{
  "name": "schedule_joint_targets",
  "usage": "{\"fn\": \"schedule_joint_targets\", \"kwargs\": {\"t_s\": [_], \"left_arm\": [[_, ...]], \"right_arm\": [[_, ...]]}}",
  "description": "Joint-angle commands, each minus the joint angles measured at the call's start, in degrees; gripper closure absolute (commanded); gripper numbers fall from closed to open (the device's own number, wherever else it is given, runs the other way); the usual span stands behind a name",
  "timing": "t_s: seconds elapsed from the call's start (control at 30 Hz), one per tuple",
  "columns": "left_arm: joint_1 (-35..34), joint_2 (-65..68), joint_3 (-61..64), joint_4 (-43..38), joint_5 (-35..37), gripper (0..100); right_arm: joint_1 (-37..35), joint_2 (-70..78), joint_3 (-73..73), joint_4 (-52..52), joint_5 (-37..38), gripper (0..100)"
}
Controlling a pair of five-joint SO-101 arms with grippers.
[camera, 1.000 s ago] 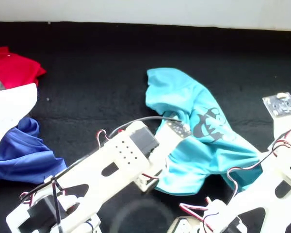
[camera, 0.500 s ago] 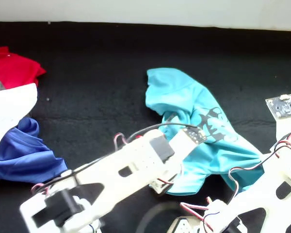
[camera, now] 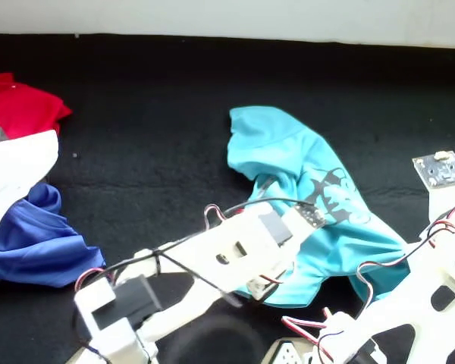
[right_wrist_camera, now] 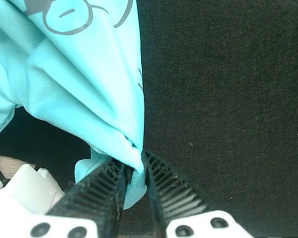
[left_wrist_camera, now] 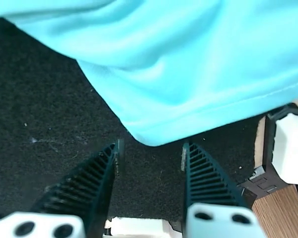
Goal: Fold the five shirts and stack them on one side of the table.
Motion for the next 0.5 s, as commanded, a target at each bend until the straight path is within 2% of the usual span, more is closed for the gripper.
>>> {"fn": "schedule_joint_targets", "kwargs": {"t_s": [0.0,0.17,0.47], "left_arm": [[0.3,2.1,-2.2,-1.8,0.3,80],[0.8,6.7,-2.2,-4.2,0.4,81],[0.0,7.9,-3.3,-5.0,0.0,99]], "right_arm": [[0.4,-0.5,-0.5,0.0,0.7,99.1],[0.4,-0.5,-0.5,0.0,0.7,99.1],[0.4,-0.5,-0.6,0.1,0.7,99.1]]}}
